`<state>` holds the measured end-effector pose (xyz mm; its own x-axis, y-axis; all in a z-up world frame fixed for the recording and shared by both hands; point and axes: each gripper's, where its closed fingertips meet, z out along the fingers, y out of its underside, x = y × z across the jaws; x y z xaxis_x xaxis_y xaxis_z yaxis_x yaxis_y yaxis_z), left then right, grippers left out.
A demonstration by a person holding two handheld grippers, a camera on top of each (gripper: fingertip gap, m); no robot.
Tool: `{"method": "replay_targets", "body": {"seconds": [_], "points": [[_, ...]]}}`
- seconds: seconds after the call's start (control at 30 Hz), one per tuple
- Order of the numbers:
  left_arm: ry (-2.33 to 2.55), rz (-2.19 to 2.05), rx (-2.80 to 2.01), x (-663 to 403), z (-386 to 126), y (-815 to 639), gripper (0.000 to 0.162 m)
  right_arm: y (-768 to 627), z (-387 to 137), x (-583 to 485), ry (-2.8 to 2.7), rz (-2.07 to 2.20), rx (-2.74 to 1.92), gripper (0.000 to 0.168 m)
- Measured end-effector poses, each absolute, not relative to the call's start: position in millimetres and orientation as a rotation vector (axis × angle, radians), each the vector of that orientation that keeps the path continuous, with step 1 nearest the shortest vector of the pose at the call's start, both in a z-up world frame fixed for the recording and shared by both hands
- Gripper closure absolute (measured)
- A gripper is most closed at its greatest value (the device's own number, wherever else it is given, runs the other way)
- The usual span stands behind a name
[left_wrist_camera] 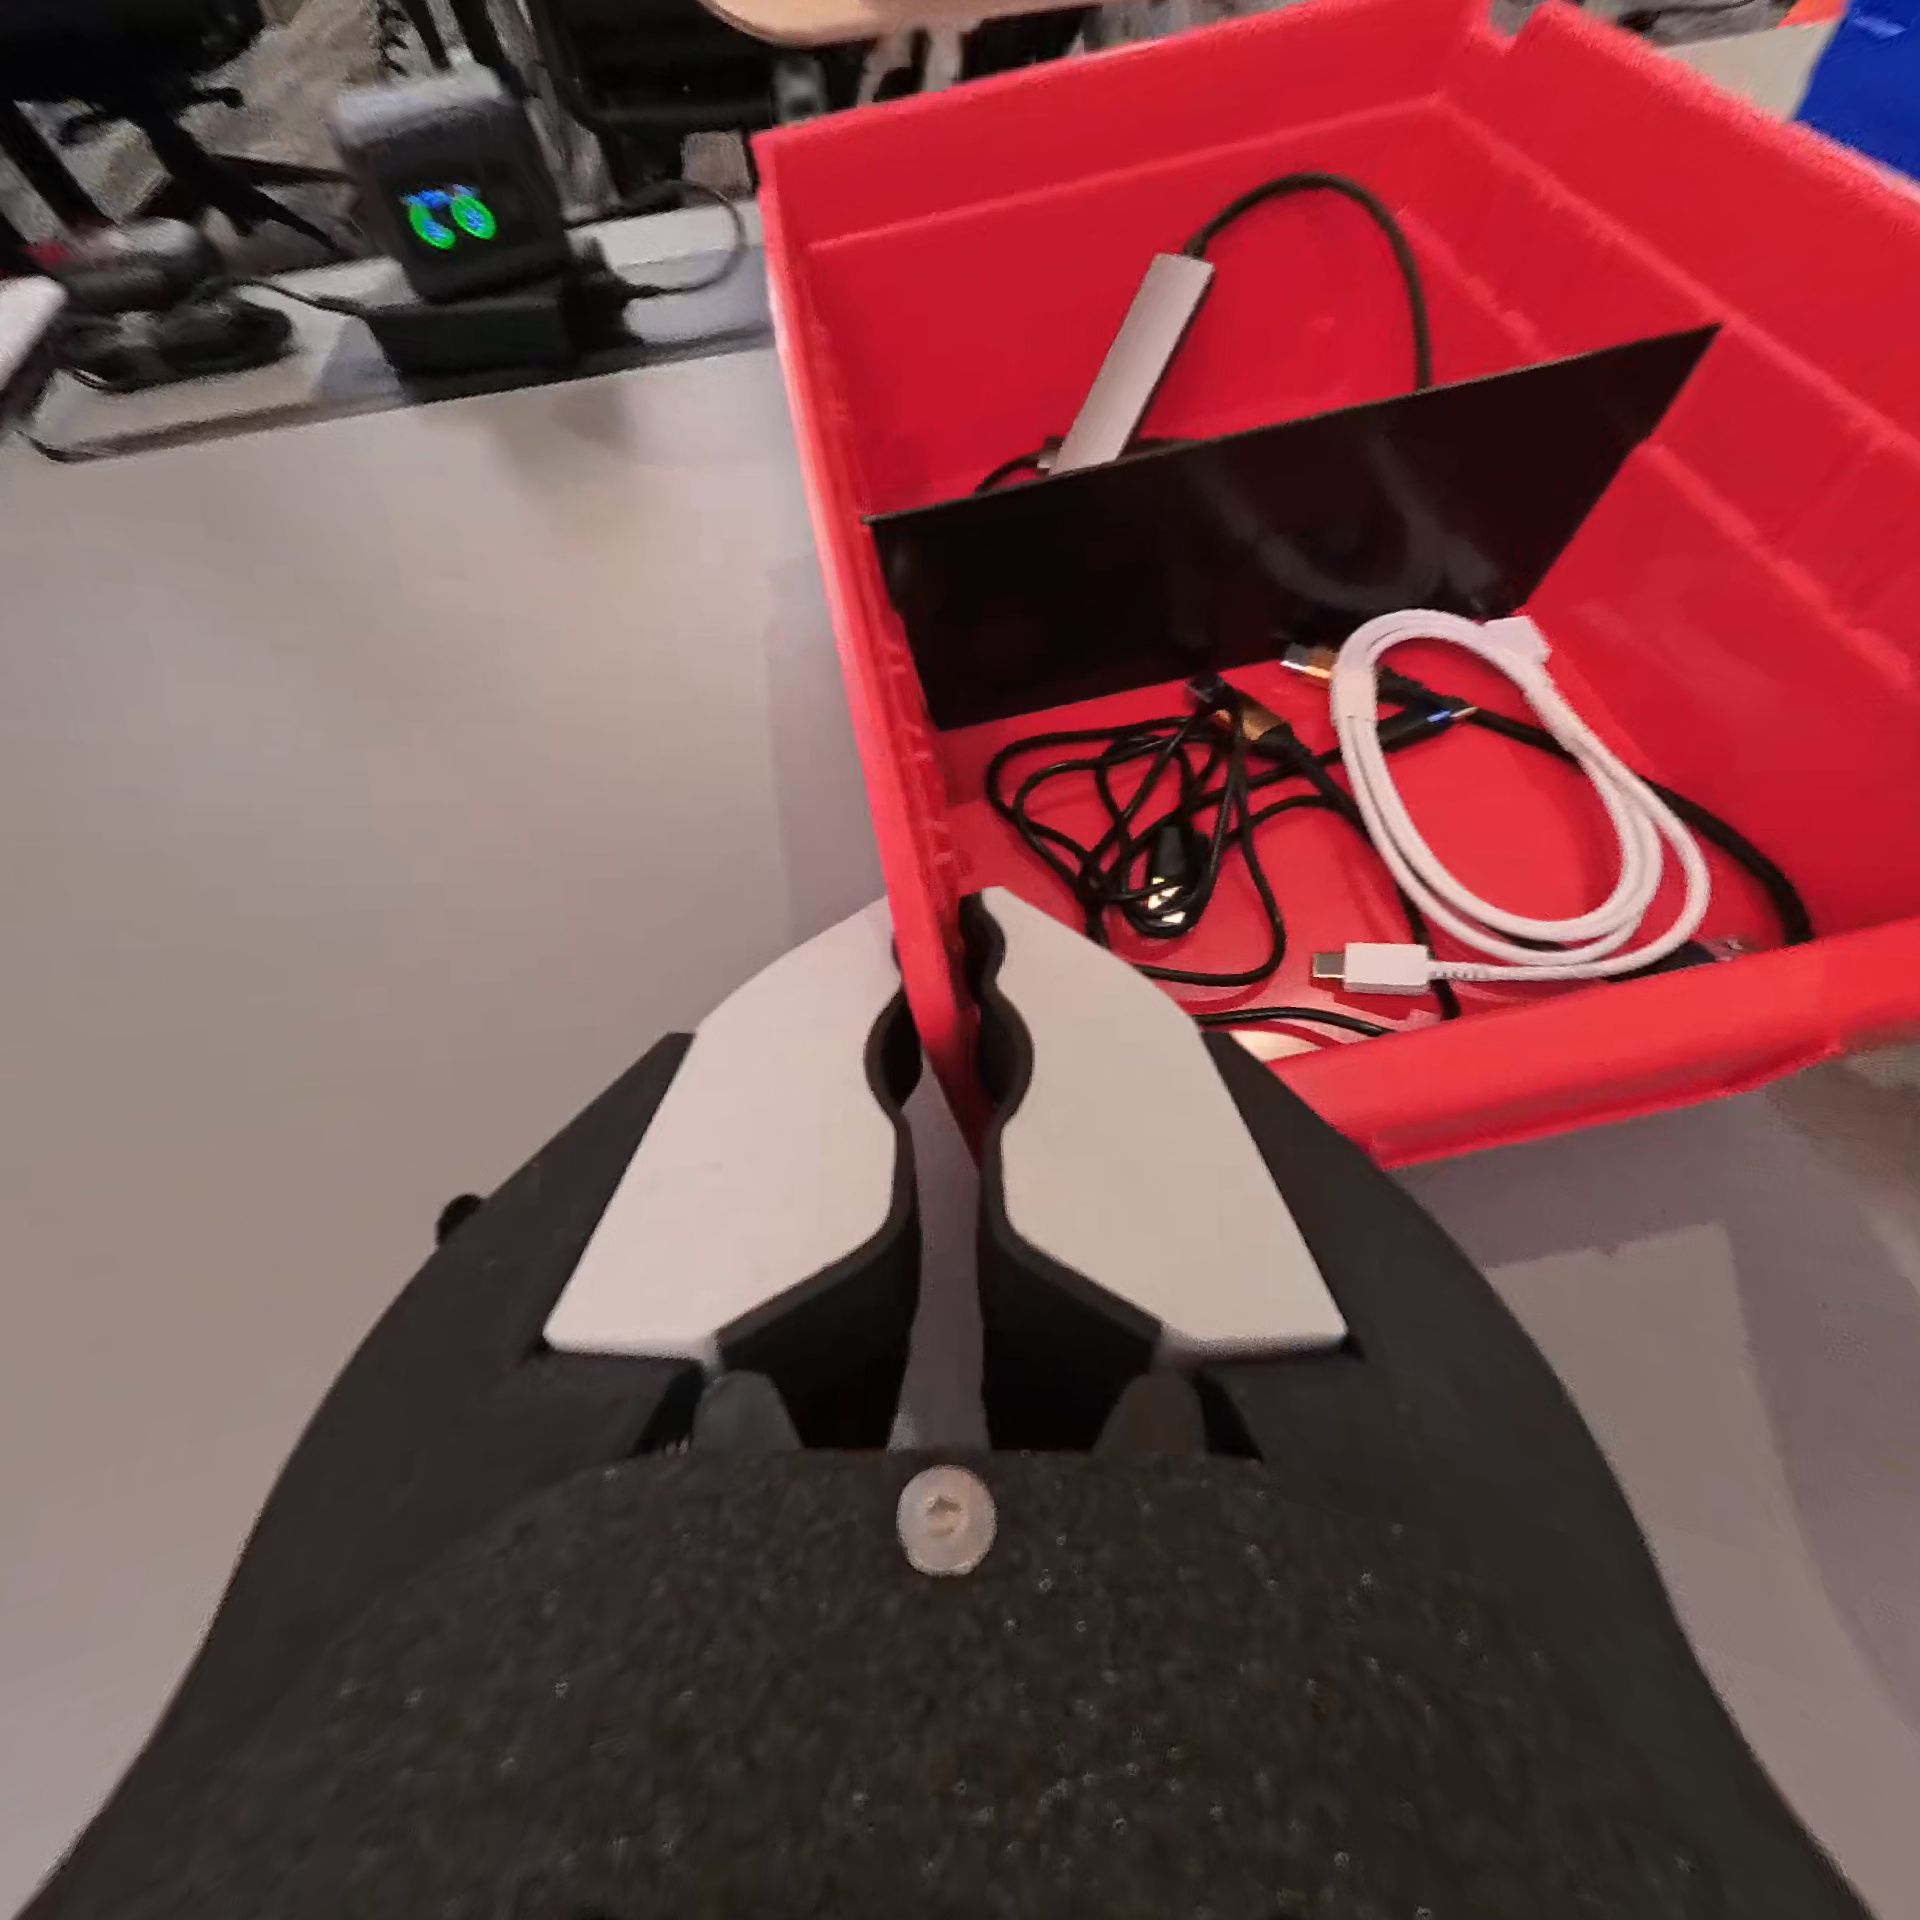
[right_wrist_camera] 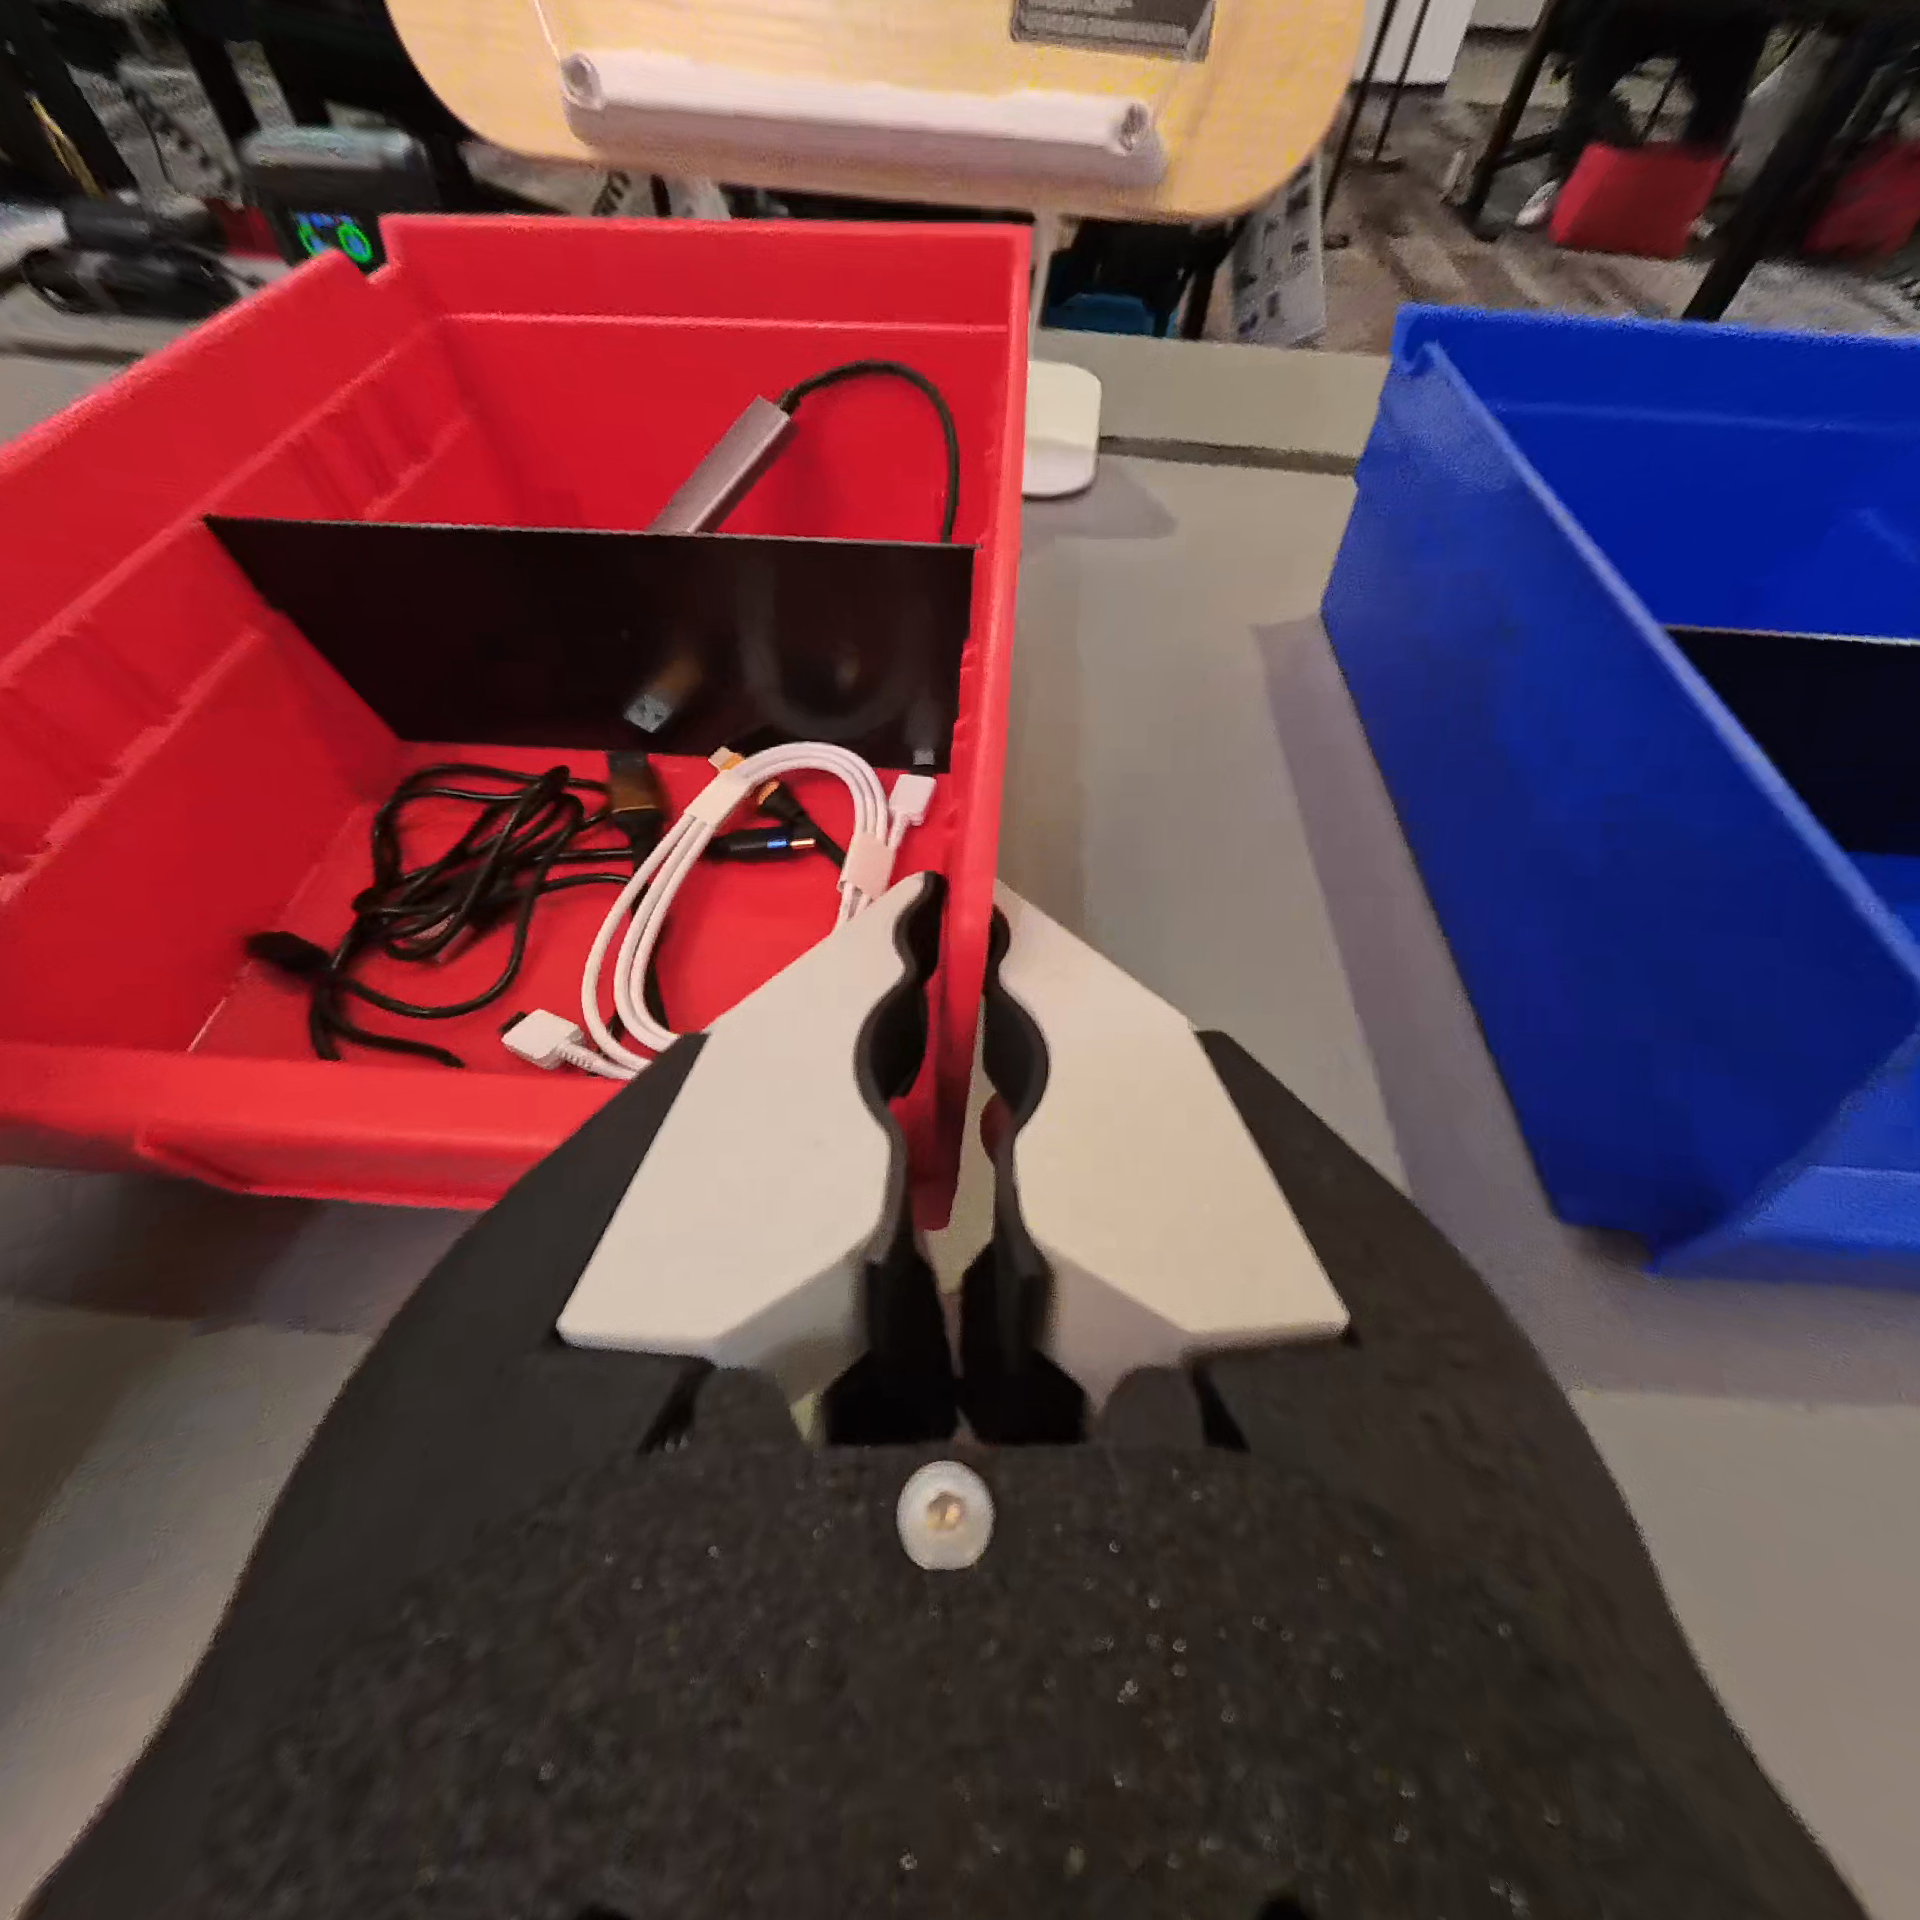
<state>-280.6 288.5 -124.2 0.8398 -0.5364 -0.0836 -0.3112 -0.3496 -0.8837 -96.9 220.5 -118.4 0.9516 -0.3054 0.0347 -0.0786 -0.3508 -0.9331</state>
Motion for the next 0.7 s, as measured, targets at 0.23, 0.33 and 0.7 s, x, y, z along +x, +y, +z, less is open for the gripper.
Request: {"method": "replay_targets", "body": {"seconds": [0.23,0.33,0.7], "points": [[0.489,-0.17,-1.927,-398,-94,345,0.158,289,-90,-208,0.215,-0.187,-1.857,0.166],[0.433,-0.204,-1.928,-456,-94,366,0.158,317,-92,-265,0.156,-0.159,-1.873,0.166],[0.409,-0.325,-2.001,-513,-124,408,0.158,348,-128,-330,0.052,-0.136,-1.922,0.161]]}}
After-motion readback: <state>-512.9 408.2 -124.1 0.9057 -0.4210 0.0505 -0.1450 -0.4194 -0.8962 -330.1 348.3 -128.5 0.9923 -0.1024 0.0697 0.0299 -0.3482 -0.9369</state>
